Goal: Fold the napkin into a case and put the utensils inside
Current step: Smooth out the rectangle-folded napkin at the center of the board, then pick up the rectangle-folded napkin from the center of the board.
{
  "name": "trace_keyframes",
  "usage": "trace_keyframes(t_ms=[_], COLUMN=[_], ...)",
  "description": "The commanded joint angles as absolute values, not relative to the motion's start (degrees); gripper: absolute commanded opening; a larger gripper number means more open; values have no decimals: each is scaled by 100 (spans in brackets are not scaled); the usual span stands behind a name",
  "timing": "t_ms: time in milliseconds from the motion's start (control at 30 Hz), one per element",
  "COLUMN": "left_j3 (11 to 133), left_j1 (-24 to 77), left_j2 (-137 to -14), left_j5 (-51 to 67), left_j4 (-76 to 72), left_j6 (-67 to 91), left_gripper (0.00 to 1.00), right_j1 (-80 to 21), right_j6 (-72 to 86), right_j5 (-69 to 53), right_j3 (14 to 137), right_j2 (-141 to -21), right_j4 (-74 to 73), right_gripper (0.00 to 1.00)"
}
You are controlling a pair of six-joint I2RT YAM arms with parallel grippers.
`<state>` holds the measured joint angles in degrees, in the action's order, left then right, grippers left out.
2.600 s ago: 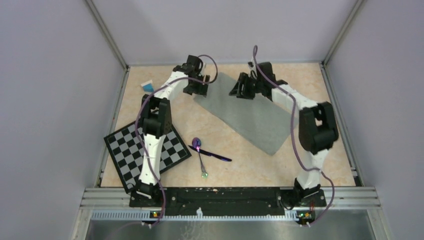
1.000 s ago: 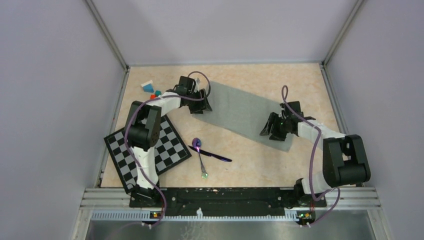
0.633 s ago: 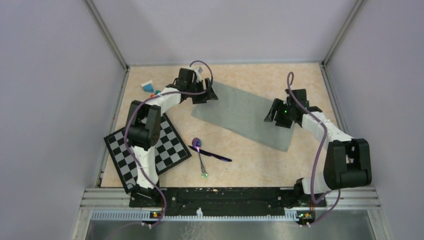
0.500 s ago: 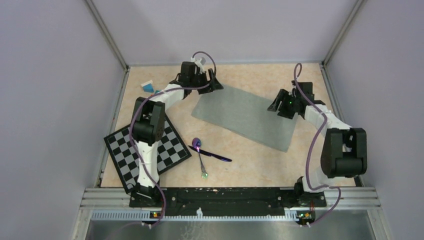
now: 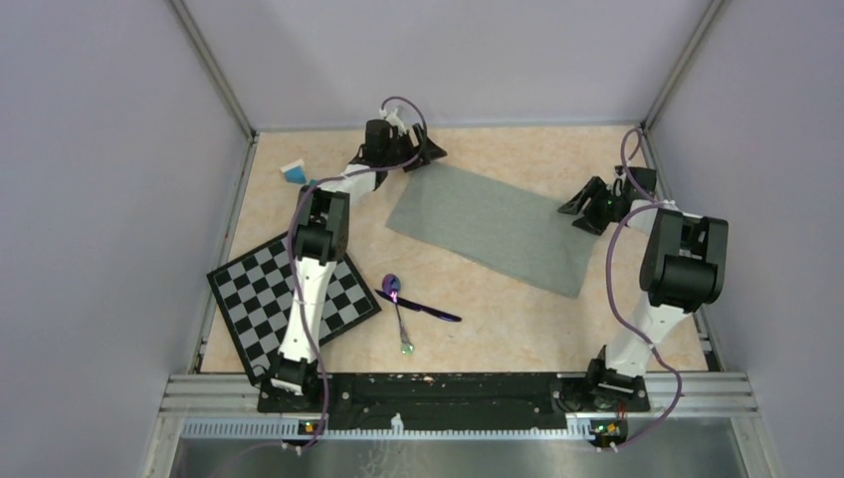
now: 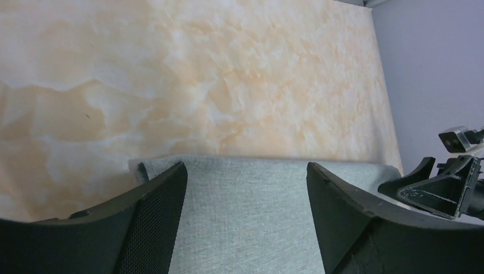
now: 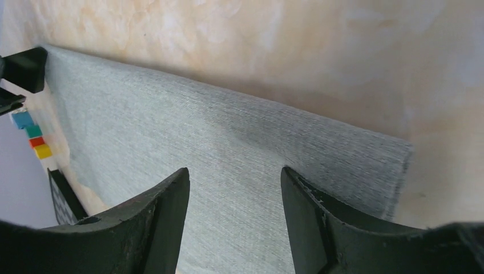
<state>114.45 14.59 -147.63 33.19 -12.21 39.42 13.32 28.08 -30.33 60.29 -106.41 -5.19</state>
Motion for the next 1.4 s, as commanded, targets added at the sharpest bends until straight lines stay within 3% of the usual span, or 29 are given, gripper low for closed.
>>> trace_keyframes(t_ms=[0,167,333,367,433,667,1000,1367], left_j3=[12083,12208,11942,11736,11080,8963,7845,7637], left_j1=[1293,1309,1327,1334,1380,1817,2351,2249], left_j2=[-15206,-14636,-13478,-13088,-12441,-10538,-9212,-9067], left_j5=[3139,3302,2967,2901,2915,3192,3200,2980], left_j4=[-303,359,1493,1610,1556,1110,1223,1382], left_j6=[3588,3294,3252,3297,3438,3716,2977,2473], left_gripper=[82,85,96,98,99,99,99,99], right_j1=[1406,1179,1178,1151,1058,806,538,387], right_j6=[2300,2136,2034,2004,1923,1719,1886,2044], right_j5=[-2552,-1680,-865,-803,-673,-329,-198,-20], right_j3=[6290,6531,6702,6688,6833,7349,7487,7340], right_j2=[-10430,-9350,-9011,-9042,-9211,-9890,-10465,-10821], right_j4=[-1158,-2311,-3678,-3787,-4094,-4665,-4516,-4216], right_gripper=[60,63,64,74,82,84,72,65])
